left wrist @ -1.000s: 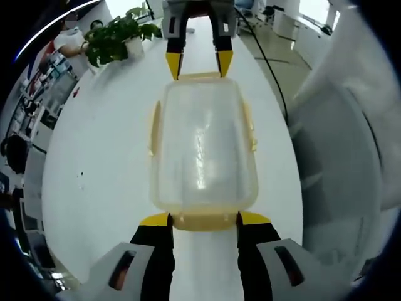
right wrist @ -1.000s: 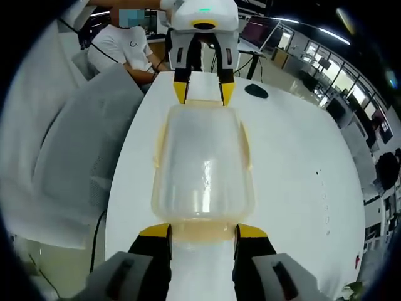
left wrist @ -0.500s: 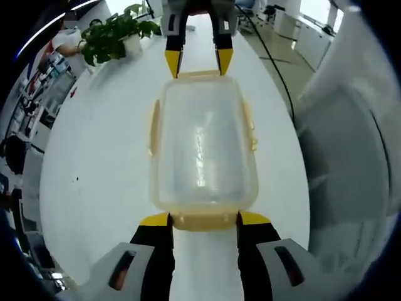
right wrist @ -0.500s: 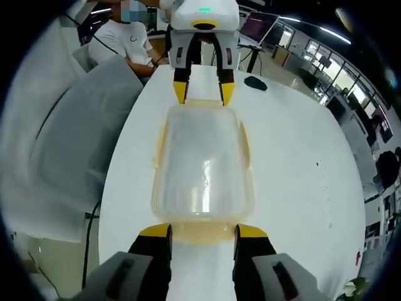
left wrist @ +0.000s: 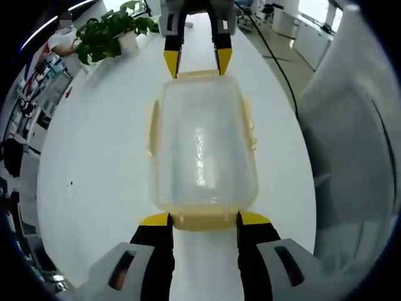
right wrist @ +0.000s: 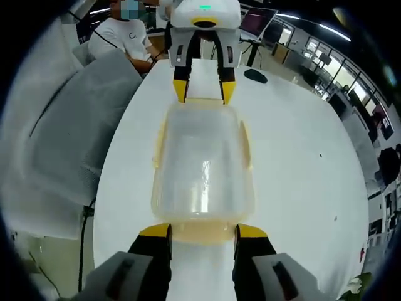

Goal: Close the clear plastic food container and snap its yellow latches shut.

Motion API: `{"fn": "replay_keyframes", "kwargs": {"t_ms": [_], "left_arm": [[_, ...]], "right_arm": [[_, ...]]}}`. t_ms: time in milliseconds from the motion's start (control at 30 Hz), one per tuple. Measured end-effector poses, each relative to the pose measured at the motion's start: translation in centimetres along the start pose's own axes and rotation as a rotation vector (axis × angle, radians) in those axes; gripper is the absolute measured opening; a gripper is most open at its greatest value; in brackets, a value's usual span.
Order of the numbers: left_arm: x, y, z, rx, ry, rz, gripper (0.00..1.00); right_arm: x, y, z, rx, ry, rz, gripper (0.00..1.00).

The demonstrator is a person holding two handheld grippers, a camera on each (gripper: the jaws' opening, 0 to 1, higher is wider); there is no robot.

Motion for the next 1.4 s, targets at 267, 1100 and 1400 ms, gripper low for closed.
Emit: {"fn": "replay_keyframes", "kwargs": {"t_ms": [267, 1100, 1400], "left_arm": [[0.2, -0.1, 0.7, -0.005, 0.003, 0.003, 0.37], [-0.3, -0.2, 1.0, -0.021, 0.000, 0.008, 0.38], [-0.4, 0.0, 1.2, -0.012, -0.010, 0.007, 0.38]], "right_arm": [[-0.8, -0.1, 0.5, 0.002, -0.007, 0.003, 0.36], [-0.7, -0.5, 1.4, 0.012, -0.019, 0.010, 0.37], [-0.7, -0.6, 1.5, 0.006, -0.028, 0.002, 0.37]]}}
Point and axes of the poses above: the point that each gripper's makers call its tool centre point, and the gripper's own axes: z roughly forward along the fingers, y roughly to its right, x roughly out of its top, the point moved 5 cm from there along -z, roughly backward along the fingers, and after that the axes turned 9 degrees about -x, right-handed, at the moved point
